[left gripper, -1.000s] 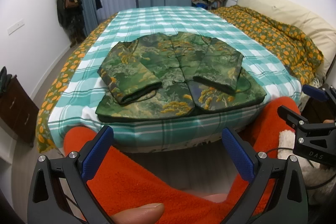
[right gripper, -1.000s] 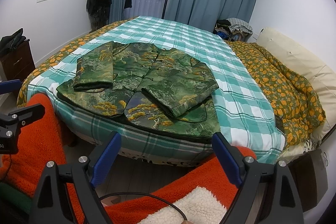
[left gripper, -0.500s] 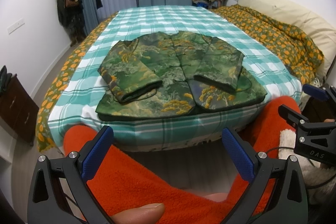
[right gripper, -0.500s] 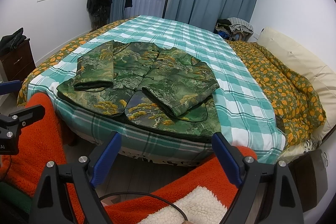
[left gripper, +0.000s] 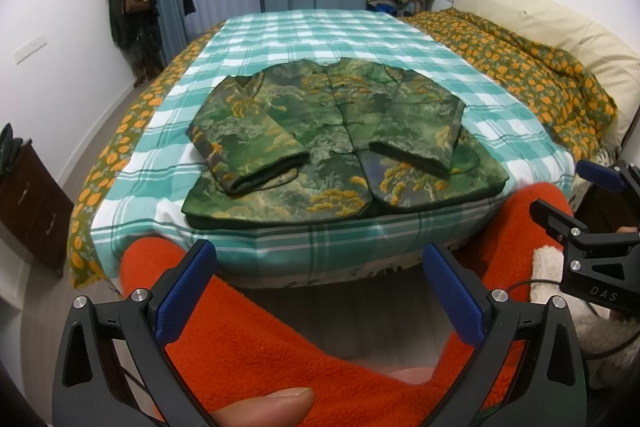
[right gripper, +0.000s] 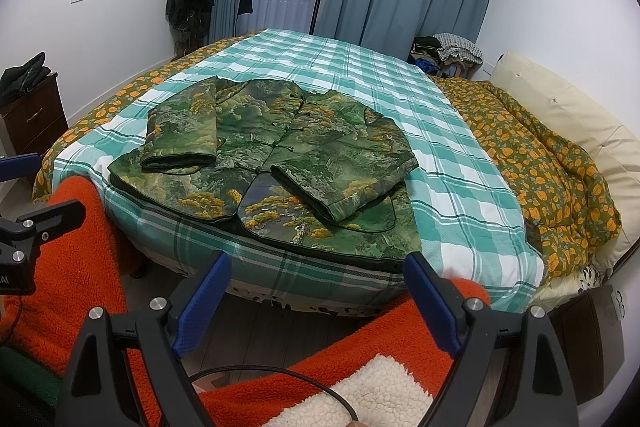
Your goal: Fold large clothes
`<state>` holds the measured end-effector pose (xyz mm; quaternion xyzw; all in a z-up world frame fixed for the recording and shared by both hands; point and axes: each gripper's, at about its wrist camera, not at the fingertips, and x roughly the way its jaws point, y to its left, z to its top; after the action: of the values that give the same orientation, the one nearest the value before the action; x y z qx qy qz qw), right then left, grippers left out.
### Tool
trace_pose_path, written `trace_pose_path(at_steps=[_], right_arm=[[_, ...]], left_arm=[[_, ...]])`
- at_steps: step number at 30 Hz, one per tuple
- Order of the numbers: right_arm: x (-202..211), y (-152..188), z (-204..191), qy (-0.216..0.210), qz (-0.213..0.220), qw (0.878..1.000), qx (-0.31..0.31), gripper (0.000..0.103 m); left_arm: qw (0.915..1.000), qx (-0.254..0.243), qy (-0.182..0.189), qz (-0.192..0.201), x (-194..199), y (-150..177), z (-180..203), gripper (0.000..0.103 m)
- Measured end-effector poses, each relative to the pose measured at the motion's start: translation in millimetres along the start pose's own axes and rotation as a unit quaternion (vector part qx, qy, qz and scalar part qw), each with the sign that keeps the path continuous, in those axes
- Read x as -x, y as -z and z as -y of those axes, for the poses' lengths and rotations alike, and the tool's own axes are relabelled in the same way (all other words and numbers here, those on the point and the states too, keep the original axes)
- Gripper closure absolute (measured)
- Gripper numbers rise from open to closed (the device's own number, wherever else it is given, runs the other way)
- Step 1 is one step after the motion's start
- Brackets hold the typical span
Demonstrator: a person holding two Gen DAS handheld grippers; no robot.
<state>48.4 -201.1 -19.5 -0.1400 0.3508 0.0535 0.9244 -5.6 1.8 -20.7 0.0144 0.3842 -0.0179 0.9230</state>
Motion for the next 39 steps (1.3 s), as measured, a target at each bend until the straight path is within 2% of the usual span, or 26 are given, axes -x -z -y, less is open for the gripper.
trace_pose_path(at_steps=[39], right_arm=[[-2.1,1.3,-2.2,-0.001,-0.003,1.0,0.001,0.013]], left_arm=[[1.0,0.001,0.001,-0.001,0.0,-0.8,-1.1,0.0]])
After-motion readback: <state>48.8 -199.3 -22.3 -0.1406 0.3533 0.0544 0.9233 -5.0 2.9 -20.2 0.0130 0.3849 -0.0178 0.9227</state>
